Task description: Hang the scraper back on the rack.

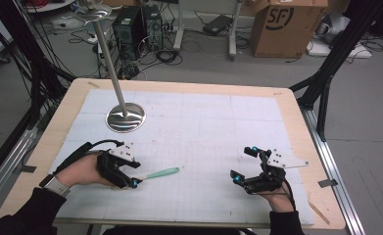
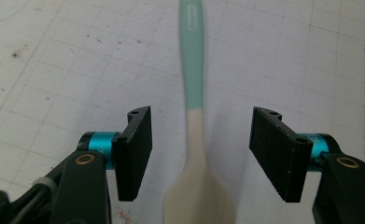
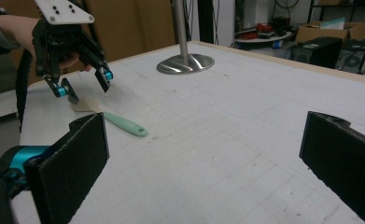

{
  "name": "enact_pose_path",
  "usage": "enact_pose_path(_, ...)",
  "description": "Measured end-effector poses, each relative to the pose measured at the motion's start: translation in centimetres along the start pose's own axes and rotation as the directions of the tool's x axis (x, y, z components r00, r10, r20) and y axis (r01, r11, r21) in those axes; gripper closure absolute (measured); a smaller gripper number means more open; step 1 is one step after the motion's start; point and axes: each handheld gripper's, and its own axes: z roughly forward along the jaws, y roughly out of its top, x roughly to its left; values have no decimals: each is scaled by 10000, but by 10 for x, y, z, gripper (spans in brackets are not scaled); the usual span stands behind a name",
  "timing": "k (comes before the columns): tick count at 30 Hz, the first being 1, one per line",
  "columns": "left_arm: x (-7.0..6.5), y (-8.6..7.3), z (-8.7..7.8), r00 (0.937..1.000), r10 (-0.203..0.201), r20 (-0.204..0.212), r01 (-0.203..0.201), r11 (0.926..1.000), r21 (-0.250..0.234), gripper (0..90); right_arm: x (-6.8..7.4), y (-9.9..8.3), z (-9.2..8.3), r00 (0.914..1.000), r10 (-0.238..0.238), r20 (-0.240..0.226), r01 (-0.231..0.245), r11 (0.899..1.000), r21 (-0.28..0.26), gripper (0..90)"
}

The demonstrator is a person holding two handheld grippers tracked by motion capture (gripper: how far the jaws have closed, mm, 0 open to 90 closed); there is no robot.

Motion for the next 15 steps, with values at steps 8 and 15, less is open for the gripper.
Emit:
enact_pose_path(8,2,12,8,9997,205,128,-219,9924,1212,530,1,0,2,9999,-69,-123,70,10000,71,3)
enact_pose_path(15,3,23,15,9992,386,132,-405,9772,2084,628,0,0,0,10000,-22,-95,21,10000,-62,4)
